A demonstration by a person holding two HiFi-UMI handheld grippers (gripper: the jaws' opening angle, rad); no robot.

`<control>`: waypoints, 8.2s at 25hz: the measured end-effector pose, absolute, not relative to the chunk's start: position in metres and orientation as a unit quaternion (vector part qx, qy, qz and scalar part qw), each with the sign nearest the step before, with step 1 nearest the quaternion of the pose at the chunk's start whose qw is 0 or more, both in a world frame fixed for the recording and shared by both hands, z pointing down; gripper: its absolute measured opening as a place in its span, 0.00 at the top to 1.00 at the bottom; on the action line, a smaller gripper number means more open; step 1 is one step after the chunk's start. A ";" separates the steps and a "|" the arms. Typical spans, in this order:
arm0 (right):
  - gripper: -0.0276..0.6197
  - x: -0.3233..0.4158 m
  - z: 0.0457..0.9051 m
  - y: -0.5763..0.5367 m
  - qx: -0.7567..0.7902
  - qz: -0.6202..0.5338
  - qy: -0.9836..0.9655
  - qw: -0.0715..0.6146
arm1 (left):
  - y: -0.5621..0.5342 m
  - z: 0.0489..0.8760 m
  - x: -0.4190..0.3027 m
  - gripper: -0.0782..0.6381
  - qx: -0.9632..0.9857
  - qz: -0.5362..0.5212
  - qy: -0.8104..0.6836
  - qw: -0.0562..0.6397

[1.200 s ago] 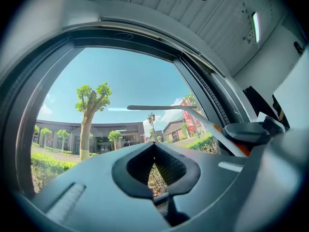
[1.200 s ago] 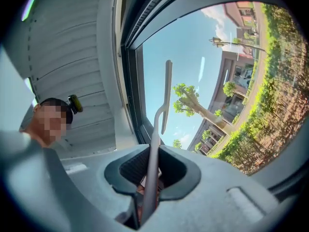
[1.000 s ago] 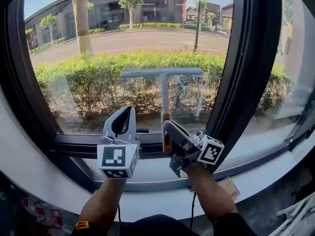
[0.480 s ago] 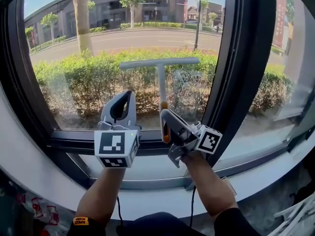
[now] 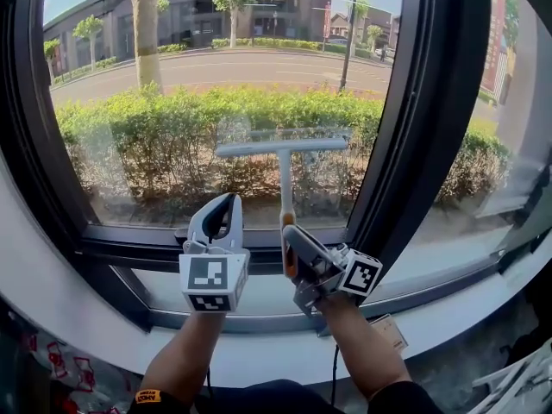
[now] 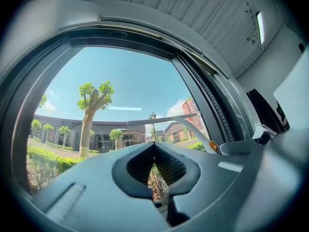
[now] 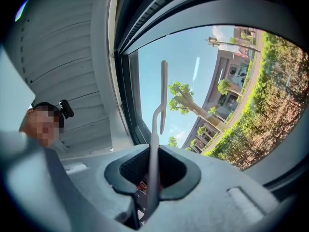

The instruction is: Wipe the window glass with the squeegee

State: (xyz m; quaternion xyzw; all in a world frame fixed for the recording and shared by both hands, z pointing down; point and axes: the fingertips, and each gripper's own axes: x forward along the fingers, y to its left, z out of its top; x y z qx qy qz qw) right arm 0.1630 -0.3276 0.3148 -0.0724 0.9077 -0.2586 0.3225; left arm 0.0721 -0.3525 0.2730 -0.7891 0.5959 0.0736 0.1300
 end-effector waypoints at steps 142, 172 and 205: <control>0.89 0.220 0.494 -0.300 -0.106 -0.385 0.859 0.320 | -0.328 0.466 0.132 0.87 -0.824 -0.031 0.564 0.050; 0.89 0.047 0.510 -0.008 -0.199 -0.416 0.831 0.310 | -0.074 0.495 -0.072 0.87 -0.842 -0.012 0.538 -0.032; 0.89 0.135 0.525 0.156 -0.137 -0.444 0.849 0.251 | 0.132 0.512 0.000 0.87 -0.769 -0.024 0.637 -0.035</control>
